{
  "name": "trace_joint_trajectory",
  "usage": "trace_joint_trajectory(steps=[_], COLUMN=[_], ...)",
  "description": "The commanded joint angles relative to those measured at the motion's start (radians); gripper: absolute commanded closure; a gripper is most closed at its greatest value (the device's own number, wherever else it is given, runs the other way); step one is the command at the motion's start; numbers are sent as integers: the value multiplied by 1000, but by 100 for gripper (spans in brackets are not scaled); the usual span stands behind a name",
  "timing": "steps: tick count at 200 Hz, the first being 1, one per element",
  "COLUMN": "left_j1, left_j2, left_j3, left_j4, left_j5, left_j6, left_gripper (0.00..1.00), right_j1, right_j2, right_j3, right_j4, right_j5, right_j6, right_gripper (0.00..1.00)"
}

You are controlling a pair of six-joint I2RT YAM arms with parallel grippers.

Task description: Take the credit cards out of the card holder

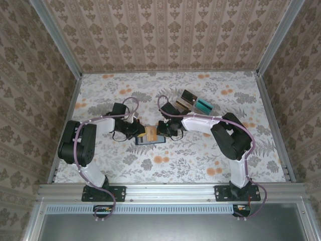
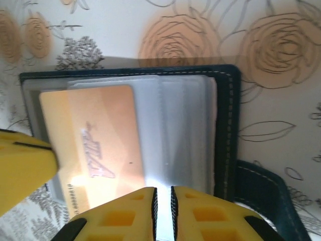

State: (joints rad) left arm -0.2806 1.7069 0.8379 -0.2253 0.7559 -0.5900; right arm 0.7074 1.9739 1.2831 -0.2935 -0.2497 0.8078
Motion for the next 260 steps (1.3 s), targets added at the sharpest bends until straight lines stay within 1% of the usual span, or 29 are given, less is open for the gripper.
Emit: trace_joint_trajectory(steps=[1,48,89,114,132,160,180,196,228,260], left_j1=[6,8,9,11,12,12,13,10,-8,-17], left_j2=[-13,-7,2,8,14,22,26,31,42,42], left_j3=[-7,-8,-7,-6,-8,-11,-11,-11,-2,3], left_j4=[-27,-26,-28,-25,-14,21,33,43,26,18], left_j5=[5,4,5,7,19,48,59,66,51,35], left_j6=[24,21,7,-3,-22,-50,-53,-51,-30,-22], left_gripper=[100,100,100,100,93,77,71,71,73,79], right_j1=[14,21,21,21,20,21,20,21,20,21], right_j2=[-20,49,84,102,115,123,125,126,133,132], right_j3=[33,102,122,135,136,129,127,124,122,115], right_j4=[16,-73,-109,-122,-118,-108,-105,-102,-95,-95], right_j5=[-54,3,35,31,15,-5,-8,-14,-23,-19], right_j6=[0,-9,-5,-7,-6,-3,-4,-3,1,2], right_gripper=[81,81,75,74,74,75,75,75,76,76])
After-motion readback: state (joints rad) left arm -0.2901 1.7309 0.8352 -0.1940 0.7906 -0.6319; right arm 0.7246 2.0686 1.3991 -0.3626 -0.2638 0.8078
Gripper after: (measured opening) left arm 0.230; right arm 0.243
